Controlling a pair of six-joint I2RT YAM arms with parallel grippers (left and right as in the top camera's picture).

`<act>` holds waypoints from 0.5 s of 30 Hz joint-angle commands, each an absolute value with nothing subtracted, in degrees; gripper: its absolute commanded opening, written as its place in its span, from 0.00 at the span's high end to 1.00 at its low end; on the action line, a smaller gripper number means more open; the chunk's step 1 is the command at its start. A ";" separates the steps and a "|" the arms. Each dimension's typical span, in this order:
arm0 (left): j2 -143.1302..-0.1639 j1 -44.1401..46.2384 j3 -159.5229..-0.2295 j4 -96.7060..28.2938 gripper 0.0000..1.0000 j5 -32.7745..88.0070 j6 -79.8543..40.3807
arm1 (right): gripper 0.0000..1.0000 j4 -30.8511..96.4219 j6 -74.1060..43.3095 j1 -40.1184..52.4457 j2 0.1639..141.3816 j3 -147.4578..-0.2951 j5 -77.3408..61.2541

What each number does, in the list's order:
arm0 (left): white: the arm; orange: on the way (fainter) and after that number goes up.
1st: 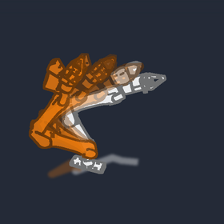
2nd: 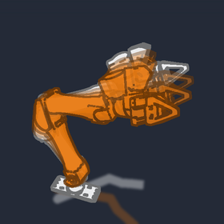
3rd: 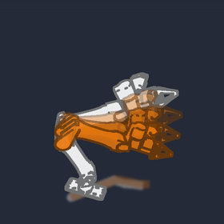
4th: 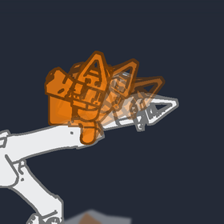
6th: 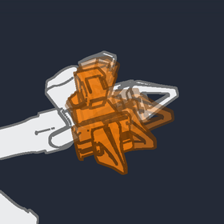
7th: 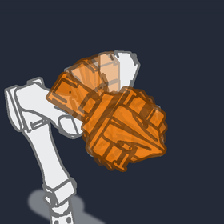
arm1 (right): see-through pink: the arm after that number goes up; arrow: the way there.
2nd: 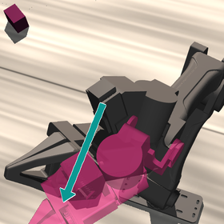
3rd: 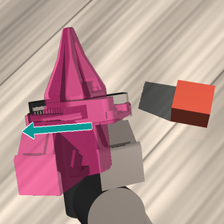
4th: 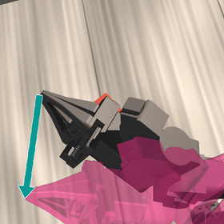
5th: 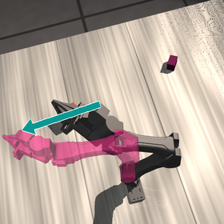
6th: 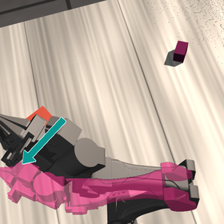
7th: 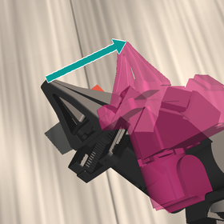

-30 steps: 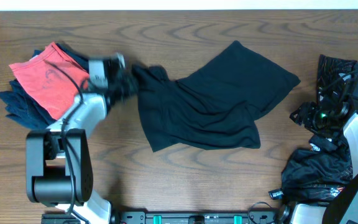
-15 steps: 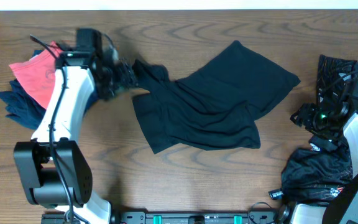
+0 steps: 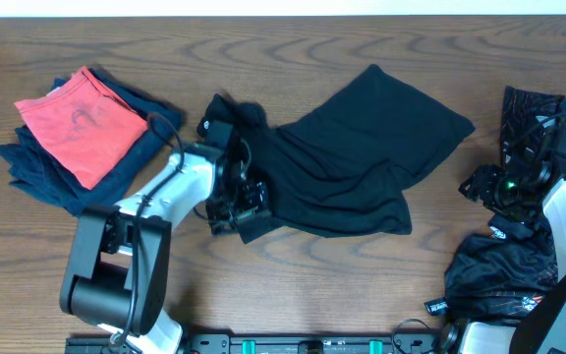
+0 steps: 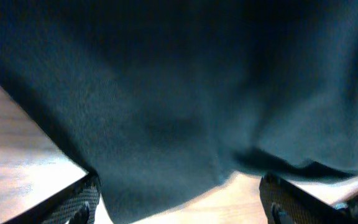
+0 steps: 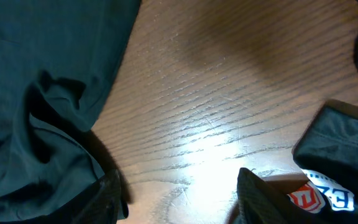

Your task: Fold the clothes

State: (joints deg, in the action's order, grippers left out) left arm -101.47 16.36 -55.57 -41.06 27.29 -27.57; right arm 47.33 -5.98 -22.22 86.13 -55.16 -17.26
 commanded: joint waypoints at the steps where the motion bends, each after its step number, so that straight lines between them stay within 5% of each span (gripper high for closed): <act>1: -101.30 16.58 -51.77 -36.69 0.27 26.37 -31.22 | 0.41 47.33 -5.04 -21.78 85.73 -55.37 -16.91; 4: -101.38 16.58 -50.22 -33.04 0.74 20.71 -31.20 | 0.41 47.37 -5.04 -21.78 85.73 -55.37 -16.91; 6: -101.45 16.45 -50.22 -31.53 0.94 15.70 -31.18 | 0.41 47.37 -5.06 -21.78 85.73 -55.37 -16.91; 15: -101.45 5.02 -59.00 -26.61 0.94 9.82 -27.42 | 0.41 47.37 -5.06 -21.78 85.73 -55.37 -16.93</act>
